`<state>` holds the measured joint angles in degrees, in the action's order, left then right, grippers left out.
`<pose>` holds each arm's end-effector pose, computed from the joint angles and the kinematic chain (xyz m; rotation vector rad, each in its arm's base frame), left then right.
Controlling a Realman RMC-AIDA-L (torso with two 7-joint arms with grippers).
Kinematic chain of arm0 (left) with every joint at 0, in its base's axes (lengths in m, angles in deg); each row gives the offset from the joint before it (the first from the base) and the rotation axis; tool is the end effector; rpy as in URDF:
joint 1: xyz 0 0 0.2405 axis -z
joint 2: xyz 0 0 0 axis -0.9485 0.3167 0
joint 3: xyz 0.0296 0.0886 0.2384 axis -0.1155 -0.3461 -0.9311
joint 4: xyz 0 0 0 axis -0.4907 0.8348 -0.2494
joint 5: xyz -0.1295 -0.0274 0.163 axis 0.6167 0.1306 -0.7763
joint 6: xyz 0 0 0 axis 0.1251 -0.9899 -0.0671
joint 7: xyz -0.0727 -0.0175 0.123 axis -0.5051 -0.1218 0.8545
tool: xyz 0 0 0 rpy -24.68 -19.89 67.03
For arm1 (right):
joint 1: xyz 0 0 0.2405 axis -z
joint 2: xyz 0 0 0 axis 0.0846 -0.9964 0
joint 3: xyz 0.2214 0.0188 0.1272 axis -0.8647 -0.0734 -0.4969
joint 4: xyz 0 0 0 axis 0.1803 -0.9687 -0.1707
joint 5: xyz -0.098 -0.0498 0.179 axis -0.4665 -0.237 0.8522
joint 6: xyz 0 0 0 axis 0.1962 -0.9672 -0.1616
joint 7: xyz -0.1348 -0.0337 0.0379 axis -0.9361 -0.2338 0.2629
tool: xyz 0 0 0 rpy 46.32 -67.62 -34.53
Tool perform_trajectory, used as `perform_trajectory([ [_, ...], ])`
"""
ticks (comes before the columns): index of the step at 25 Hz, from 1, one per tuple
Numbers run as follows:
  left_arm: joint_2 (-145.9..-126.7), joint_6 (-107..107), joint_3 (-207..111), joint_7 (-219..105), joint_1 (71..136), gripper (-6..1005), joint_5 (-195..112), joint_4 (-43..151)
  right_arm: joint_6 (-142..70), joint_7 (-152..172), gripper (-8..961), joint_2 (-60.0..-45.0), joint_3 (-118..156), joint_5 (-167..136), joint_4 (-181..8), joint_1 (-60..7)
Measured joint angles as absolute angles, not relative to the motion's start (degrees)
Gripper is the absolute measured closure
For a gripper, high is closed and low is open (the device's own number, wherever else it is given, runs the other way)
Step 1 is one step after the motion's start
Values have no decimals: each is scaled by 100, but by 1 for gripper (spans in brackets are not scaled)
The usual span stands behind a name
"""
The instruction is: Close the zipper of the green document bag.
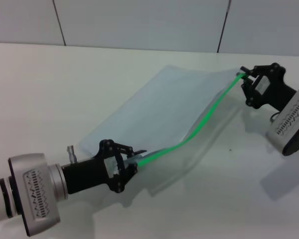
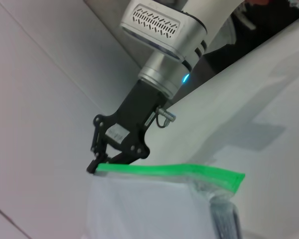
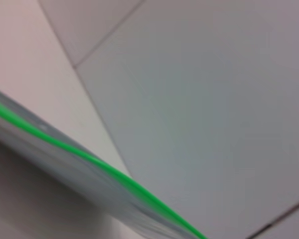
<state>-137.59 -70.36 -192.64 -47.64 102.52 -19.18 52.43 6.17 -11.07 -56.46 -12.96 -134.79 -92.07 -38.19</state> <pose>-0.2945 0.2834 -0.0735 -2.4239 0.5580 -0.4678 0.2720 0.4037 -0.0509 -2.0981 -0.3372 0.0811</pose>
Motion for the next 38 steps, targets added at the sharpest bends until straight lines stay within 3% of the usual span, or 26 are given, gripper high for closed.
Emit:
perform_trajectory([
  [8,-13762,-7095,-18566,-4380,10133,921,-1632,5253,893,-1178,882,-5661,-2232,-12192,-9406,-3348],
  [13,-13766,-7547,-17853,-4475,9957,920,-860,5256,1970,-1140,819,-5672,-2262,-11409,-9844,-2690],
  [15,-13766,-7676,-17694,-4518,9905,920,-630,5256,2413,-1082,614,-5674,-2244,-11291,-10030,-2427],
  [18,-13779,-8072,-17401,-4678,9800,710,-168,5290,3095,-765,548,-5679,-2226,-11259,-10211,-2097],
  [26,-13784,-8391,-16996,-5906,9742,405,1132,5405,4214,370,371,-5686,-2069,-11260,-10241,-1681],
  [29,-13782,-8392,-16908,-6820,9760,298,1601,5401,4414,674,257,-5686,-2114,-11249,-10217,-1615],
  [32,-13772,-8447,-16897,-7111,9756,295,1676,5395,4466,831,144,-5684,-2082,-11158,-10195,-1599],
  [38,-13788,-8596,-16903,-7116,9755,292,1690,5399,4477,857,56,-5679,-2009,-11164,-10175,-1672],
])
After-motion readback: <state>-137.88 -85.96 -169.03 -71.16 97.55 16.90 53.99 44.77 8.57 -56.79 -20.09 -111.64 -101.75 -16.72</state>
